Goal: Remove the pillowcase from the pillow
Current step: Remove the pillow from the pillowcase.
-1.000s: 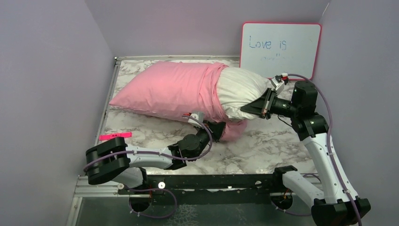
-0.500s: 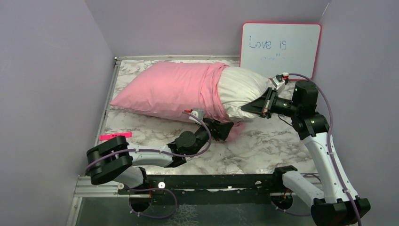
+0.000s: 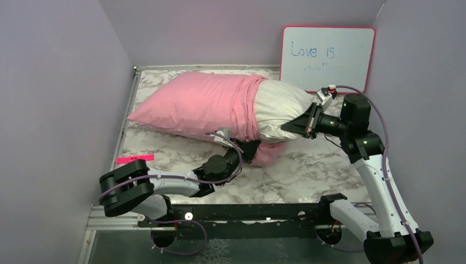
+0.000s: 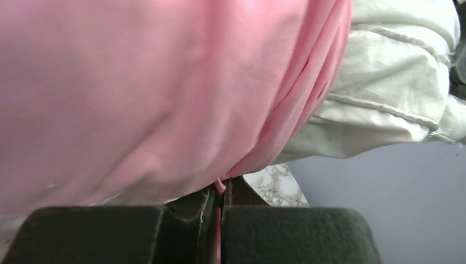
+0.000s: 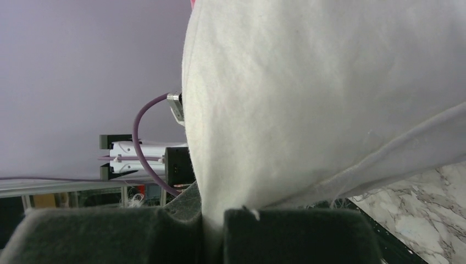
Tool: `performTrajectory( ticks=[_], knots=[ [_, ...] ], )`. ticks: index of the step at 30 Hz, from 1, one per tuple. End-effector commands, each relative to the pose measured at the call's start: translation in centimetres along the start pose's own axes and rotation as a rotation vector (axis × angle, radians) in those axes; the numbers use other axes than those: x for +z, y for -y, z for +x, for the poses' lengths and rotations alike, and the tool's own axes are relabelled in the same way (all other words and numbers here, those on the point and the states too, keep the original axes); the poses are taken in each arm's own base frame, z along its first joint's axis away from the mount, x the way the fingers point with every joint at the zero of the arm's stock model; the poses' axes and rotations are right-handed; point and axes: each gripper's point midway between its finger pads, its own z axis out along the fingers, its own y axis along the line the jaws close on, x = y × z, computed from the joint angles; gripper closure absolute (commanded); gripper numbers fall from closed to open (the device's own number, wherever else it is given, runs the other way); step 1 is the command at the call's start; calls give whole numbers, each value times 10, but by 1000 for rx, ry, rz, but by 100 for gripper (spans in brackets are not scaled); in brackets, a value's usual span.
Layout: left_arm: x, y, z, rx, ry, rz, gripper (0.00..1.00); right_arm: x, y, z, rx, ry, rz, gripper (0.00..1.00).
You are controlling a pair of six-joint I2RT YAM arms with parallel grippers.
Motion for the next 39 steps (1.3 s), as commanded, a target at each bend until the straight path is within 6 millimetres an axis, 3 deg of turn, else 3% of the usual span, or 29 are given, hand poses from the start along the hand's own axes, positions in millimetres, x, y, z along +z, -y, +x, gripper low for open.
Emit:
performTrajectory(
  ticks=[1, 6, 12, 16, 21, 25, 27, 29, 32, 35, 39],
  knots=[
    [-16, -41, -43, -1, 150, -205, 100, -10, -33, -16, -154, 75, -56, 99],
    [-46, -89, -55, 103, 151, -469, 100, -13, -22, -30, -185, 143, 54, 99],
    [-102, -141, -79, 236, 155, -810, 100, -14, -5, -44, -211, 209, 144, 99],
    [-121, -152, -85, 307, 120, -870, 100, -11, -2, -47, -223, 217, 139, 99],
    [-128, -158, -81, 349, 73, -895, 100, -13, -5, -54, -267, 237, 155, 99],
    [-121, -143, -81, 297, 34, -850, 99, -17, 4, -55, -286, 250, 208, 99],
    [-112, -127, -84, 311, 2, -786, 79, -18, 11, -51, -290, 248, 225, 99],
    [-99, -103, -89, 355, -46, -671, 51, -17, 24, -43, -274, 229, 238, 99],
    [-83, -56, -89, 349, -105, -417, 27, -11, 46, -21, -219, 175, 229, 99],
    [-78, -16, -90, 294, -127, -213, 19, -6, 61, -2, -168, 119, 208, 99],
    [-68, 5, -88, 351, -179, -149, 17, -4, 72, 11, -141, 93, 202, 99]
  ],
)
